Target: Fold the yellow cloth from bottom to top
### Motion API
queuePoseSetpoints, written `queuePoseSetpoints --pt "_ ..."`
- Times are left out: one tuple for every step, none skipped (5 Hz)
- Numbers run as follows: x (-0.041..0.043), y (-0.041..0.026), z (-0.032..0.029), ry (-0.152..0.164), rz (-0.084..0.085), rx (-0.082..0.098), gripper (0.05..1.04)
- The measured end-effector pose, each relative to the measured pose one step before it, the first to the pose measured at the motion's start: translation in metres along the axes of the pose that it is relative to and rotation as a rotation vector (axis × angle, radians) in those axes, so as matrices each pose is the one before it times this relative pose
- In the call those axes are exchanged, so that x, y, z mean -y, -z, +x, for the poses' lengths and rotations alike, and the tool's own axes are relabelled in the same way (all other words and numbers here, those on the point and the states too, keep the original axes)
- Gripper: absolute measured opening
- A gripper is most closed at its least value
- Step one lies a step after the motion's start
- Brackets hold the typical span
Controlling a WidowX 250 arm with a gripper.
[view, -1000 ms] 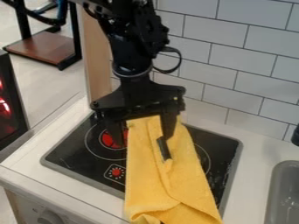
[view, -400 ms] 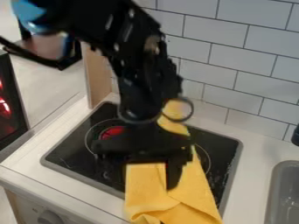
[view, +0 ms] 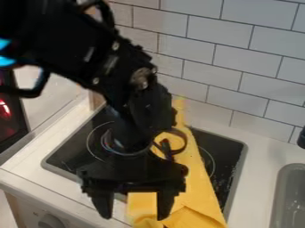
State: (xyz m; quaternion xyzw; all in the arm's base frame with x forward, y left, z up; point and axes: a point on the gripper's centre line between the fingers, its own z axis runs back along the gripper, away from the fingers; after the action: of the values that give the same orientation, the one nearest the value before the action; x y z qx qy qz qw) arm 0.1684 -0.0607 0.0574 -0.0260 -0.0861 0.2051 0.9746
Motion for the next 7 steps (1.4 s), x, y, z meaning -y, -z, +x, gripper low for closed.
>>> queuePoseSetpoints --pt "0.00829 0.01077 -0.00926 0.0424 0.0307 -0.0145 0.999" --pt "0.00312 0.00925 -0.00274 0.0010 0.0196 -0.0035 0.999" --pt "0.00117 0.01111 -0.00232 -0.0107 0.0170 -0.0262 0.999" --pt "0.00499 0.00083 -0.00185 0.0233 0.0003 0.0165 0.945" --pt "0.00073 -0.00024 0.00174 -0.0101 -0.0032 0.0097 0.638" --pt "0.00136 -0.00046 -0.00019 -0.0088 -0.0057 -0.0038 0.340" --pt "0.00037 -0.00016 0.00009 -0.0010 -0.0039 -0.0046 0.134"
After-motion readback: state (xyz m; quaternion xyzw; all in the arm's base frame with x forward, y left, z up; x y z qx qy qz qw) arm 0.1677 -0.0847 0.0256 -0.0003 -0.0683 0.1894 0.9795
